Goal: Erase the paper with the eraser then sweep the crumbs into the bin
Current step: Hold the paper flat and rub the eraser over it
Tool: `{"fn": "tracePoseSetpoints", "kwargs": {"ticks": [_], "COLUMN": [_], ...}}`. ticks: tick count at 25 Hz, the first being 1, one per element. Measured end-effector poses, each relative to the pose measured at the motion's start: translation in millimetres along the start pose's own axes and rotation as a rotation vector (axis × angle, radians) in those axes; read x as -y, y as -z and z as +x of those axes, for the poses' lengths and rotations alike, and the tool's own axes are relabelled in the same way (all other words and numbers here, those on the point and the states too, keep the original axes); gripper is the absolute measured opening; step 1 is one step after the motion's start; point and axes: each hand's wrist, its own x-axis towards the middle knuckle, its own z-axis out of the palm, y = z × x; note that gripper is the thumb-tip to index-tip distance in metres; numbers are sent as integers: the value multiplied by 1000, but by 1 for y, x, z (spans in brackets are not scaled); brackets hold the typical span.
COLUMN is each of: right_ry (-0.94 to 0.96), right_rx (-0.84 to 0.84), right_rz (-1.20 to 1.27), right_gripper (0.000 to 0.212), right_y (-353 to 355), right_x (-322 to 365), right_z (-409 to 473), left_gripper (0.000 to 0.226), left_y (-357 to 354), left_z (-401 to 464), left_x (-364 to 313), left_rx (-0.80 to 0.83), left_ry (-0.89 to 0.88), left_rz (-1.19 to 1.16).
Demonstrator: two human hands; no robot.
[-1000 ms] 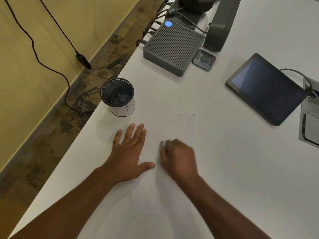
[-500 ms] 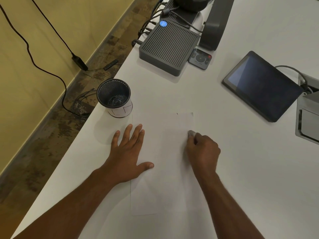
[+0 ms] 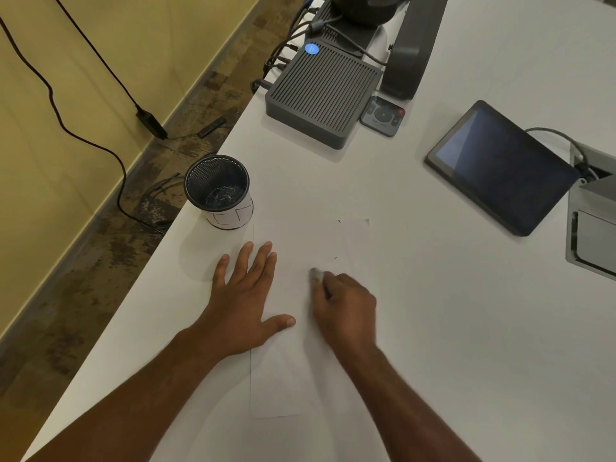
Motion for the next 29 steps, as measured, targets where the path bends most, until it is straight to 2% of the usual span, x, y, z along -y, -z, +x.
{"fn": "tracePoseSetpoints", "kwargs": {"ticks": [3, 4, 6, 7, 8, 9, 11, 12, 14, 15, 16, 17, 18, 20, 21, 22, 23, 25, 26, 29], "right_ry": [-183, -166, 60, 208, 279, 238, 36, 1, 74, 179, 296, 302, 207, 6, -11, 15, 84, 309, 293, 62], "right_rx": [-69, -68, 53, 82, 95, 94, -60, -91, 40, 100, 128, 146, 132, -47, -71, -21, 69, 135, 153, -11], "right_rz": [-80, -80, -21, -6, 0, -19, -86, -103, -68, -28, -6, 4, -24, -104, -104, -79, -38, 8, -4, -78], "right_gripper": [44, 45, 40, 37, 36, 37, 42, 43, 41, 38, 35, 34, 36, 41, 42, 42, 40, 35, 34, 39], "right_y": [13, 13, 0, -10, -13, -10, 3, 6, 0, -10, -16, -14, -9, 4, 6, 5, -5, -15, -12, -1], "right_x": [-24, -21, 5, 12, 12, 4, -18, -19, 1, 14, 17, 13, 1, -14, -13, -4, 9, 19, 13, -3], "right_z": [29, 29, 6, -8, -8, 6, 42, 46, 24, -2, -18, -15, 2, 35, 38, 31, 10, -21, -12, 30], "left_gripper": [112, 111, 109, 108, 107, 107, 108, 109, 109, 109, 109, 109, 108, 109, 109, 108, 107, 106, 107, 109], "left_y": [1, 0, -1, -1, -1, -1, 0, 0, 0, 0, 0, 0, -1, -1, -1, -1, -1, -1, 0, -1], "left_z": [0, 0, -1, -1, -1, -1, 0, 0, -1, -2, -2, -1, 0, 0, 0, -1, -1, -1, 0, 0], "left_x": [1, 1, 1, 1, 1, 2, 2, 2, 1, 0, 1, 1, 1, 2, 2, 1, 1, 1, 0, 1], "left_rx": [11, 7, -27, -32, -29, -23, -3, -3, -26, -34, -34, -32, -29, -35, -43, -48, -47, -45, -48, -48], "left_ry": [-4, -7, -14, -19, -20, -16, -8, -10, -11, -11, -12, -14, -15, -18, -19, -18, -18, -22, -23, -18], "left_rz": [3, 1, -15, -20, -19, -14, -4, -3, -16, -23, -23, -19, -16, -19, -23, -27, -25, -19, -23, -33]}}
